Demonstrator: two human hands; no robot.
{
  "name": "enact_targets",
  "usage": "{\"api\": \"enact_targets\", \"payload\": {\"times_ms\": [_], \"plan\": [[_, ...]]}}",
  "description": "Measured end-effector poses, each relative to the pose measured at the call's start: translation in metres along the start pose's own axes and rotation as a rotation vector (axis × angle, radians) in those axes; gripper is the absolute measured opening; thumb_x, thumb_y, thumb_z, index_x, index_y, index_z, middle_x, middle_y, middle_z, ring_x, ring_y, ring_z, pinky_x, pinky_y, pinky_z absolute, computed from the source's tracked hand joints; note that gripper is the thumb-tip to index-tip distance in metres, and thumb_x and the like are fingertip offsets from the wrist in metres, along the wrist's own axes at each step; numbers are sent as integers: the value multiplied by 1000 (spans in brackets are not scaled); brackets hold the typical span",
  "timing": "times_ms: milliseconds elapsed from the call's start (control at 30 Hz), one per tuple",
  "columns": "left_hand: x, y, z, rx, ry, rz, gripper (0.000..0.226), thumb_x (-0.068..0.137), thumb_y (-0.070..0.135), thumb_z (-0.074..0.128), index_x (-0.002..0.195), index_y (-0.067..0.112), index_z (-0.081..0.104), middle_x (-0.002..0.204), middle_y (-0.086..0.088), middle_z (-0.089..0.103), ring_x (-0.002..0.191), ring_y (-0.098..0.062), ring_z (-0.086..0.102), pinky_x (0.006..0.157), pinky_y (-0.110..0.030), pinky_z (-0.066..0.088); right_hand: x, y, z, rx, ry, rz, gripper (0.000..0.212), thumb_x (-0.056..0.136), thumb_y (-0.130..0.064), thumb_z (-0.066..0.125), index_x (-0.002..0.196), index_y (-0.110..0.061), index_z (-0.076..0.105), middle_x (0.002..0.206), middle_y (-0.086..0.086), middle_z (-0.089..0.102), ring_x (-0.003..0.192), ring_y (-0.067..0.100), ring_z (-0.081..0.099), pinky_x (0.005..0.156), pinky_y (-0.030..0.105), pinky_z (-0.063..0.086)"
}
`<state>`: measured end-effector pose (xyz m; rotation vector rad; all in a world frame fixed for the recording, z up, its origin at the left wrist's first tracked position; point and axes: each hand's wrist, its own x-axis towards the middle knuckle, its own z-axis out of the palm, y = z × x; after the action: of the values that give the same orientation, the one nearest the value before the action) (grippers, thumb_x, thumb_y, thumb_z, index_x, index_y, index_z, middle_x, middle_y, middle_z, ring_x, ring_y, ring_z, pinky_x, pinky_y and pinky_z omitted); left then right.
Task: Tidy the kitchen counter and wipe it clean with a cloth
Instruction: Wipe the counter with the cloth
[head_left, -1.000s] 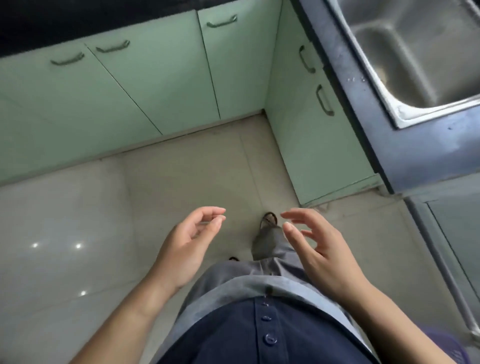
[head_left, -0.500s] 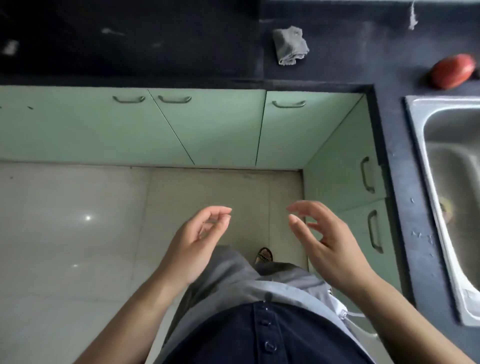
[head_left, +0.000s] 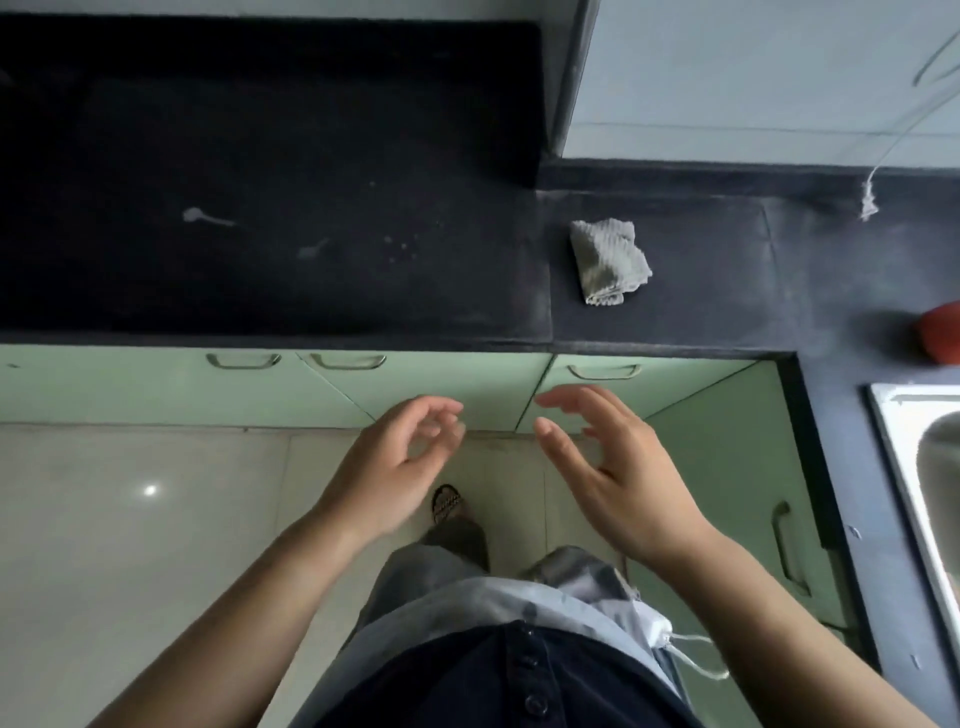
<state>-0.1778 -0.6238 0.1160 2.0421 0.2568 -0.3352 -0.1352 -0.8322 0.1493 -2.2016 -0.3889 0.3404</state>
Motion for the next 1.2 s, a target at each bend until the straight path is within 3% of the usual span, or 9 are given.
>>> {"api": "enact_targets", "payload": {"times_ms": [167,300,433,533,633,833,1000,1200], "plan": [[111,-4,-39,482,-123,155,60,77,63,31,115,24,56,114,8,58,103,-11,56,80,-36,49,79,5,-9,-42,35,25,40,89,-52,46,110,-21,58,110,-9,58,101,2,53,85,13,40],[177,4,-38,559,-91,285,43,85,49,45,115,22,57,114,7,59,103,-16,56,79,-35,49,138,23,-24,-105,18,95,33,90,-40,50,113,-17,59,107,-9,53,98,5,49,76,9,33],[218,10,-23,684,-105,366,42,89,42,48,123,19,53,127,-1,54,114,-21,51,87,-38,48,195,52,-39,-207,-23,181,37,91,-40,50,119,-17,56,116,-1,54,109,20,50,82,24,35],[236,5,-10,783,-52,325,54,85,48,37,129,19,49,135,-6,50,122,-28,47,94,-45,45,227,75,-45,-346,-5,161,41,91,-40,50,122,-14,54,129,6,49,120,26,41,97,35,37],[245,-4,5,865,-85,204,60,86,49,35,139,22,36,148,-8,35,133,-31,33,103,-50,36,248,93,-46,-456,47,134,40,89,-40,51,122,-17,53,140,9,36,129,30,31,99,48,38],[241,-15,26,917,-49,107,60,87,48,32,143,25,28,152,-6,29,135,-29,31,106,-53,30,263,127,-33,-448,41,255,47,89,-43,50,129,-20,43,145,5,28,135,28,21,102,50,33],[240,-17,30,902,-2,113,59,88,46,33,143,25,28,153,-4,27,136,-27,28,108,-52,26,251,144,-28,-521,-10,174,59,87,-43,52,137,-16,38,148,12,31,139,33,20,100,53,33],[239,-14,31,888,10,101,58,87,46,38,141,26,33,152,-3,29,136,-25,32,107,-51,29,233,156,-34,-548,-53,100,59,83,-50,38,134,-20,41,144,11,39,133,27,21,97,51,39]]}}
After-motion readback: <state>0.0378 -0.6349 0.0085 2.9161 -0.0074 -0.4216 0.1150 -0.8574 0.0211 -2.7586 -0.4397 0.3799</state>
